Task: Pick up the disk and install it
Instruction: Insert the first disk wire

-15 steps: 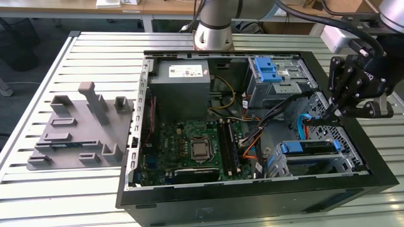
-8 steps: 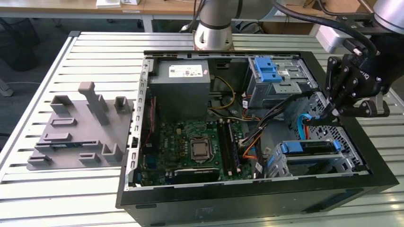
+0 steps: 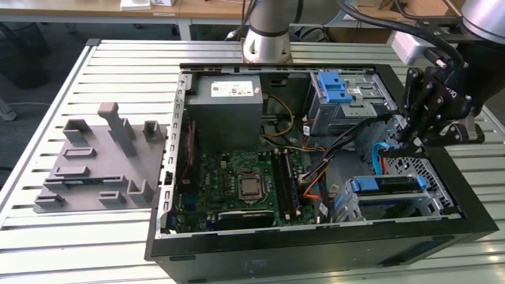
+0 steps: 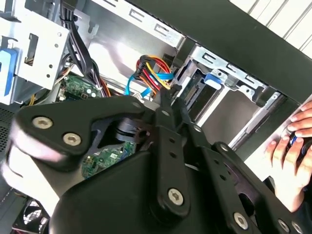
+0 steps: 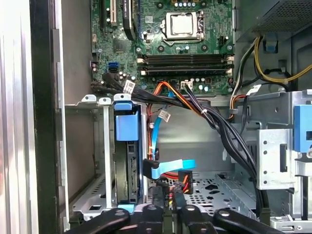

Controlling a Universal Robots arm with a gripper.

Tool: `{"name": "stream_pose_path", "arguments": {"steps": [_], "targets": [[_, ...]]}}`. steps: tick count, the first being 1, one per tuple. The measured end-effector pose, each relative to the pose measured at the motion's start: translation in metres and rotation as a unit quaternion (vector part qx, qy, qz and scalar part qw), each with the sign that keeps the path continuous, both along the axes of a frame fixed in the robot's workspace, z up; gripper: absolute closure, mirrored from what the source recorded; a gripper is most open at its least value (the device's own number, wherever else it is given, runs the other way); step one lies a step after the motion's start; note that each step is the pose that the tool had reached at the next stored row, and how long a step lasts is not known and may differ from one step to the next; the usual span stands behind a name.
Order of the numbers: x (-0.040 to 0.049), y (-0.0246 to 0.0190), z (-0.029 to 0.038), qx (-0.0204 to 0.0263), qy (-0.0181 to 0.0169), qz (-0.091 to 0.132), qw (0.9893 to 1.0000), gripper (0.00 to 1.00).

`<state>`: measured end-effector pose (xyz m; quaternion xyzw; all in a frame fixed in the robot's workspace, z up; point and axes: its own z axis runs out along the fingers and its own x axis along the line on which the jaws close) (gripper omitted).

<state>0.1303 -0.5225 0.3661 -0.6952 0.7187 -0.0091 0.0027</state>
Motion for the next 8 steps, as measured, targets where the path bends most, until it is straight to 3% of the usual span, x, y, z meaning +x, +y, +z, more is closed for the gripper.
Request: {"name": "stream_pose_path", "arguments": {"steps": [3, 4, 8], "targets": [[0.0, 0.0045, -0.001, -0.0061, 0.0, 0.0, 1.0, 0.75], [0.0, 0.006, -0.0014, -0.0101, 0.0, 0.0, 0.9999, 0.75], [0.0, 0.0128, -0.0025, -0.0426, 0.0, 0.0, 0.9991, 0.75]]}}
